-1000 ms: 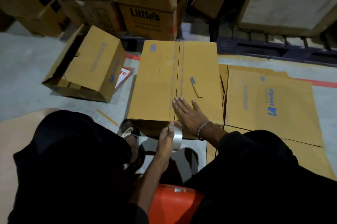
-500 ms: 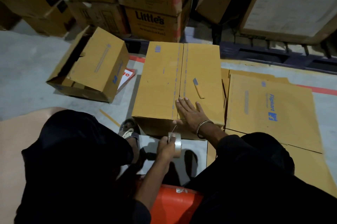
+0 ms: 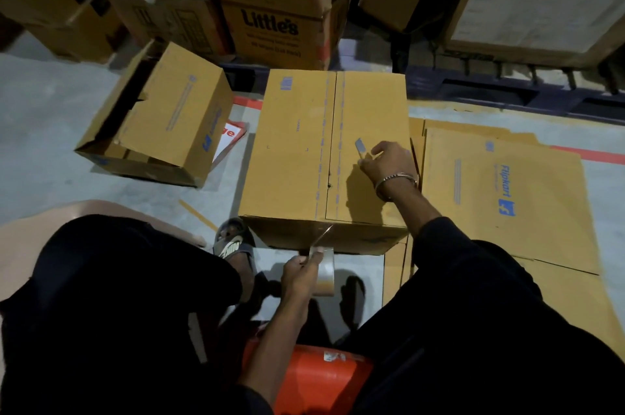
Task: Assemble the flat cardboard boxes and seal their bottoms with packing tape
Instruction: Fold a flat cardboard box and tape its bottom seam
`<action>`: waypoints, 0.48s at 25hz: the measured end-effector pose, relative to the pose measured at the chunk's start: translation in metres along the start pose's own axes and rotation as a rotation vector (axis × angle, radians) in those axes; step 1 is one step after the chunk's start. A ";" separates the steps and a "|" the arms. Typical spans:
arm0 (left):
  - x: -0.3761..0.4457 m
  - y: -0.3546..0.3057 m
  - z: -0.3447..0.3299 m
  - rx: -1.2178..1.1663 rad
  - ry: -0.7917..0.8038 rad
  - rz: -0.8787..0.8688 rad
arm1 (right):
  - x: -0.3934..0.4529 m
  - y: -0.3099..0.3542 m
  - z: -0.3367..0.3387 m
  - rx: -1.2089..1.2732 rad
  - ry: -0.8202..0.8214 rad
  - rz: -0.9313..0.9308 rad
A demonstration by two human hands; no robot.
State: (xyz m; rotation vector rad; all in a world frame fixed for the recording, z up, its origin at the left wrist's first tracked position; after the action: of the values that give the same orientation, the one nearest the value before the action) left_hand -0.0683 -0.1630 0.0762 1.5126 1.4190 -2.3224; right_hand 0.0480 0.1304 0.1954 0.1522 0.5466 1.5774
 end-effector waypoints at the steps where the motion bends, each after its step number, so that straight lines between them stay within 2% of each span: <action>1: 0.002 0.002 0.001 -0.027 -0.003 0.001 | 0.004 -0.003 -0.002 -0.109 -0.013 0.002; 4: -0.001 -0.001 0.004 -0.093 -0.013 0.025 | 0.008 0.001 -0.009 -0.253 -0.012 0.021; 7: -0.003 -0.009 0.001 -0.107 0.075 0.009 | 0.002 -0.002 -0.012 -0.268 0.043 0.030; 10: -0.014 -0.013 -0.005 -0.146 0.162 0.052 | -0.025 -0.009 -0.017 -0.101 0.200 0.028; 12: -0.020 -0.017 -0.006 -0.142 0.183 0.042 | -0.049 -0.012 -0.012 0.112 0.266 -0.017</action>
State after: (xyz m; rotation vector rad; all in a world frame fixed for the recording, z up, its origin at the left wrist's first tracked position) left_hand -0.0617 -0.1574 0.1016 1.7318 1.5376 -2.0558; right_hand 0.0580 0.0797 0.1908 0.0208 0.8425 1.5608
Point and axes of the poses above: each hand's wrist, its own x-axis towards the middle knuckle, its own z-axis out of the back of the hand, y = z × x, the point moved 8 cm from there along x, towards the middle knuckle, and after that the axes turned 8 degrees about -x, right-handed, at the moved point
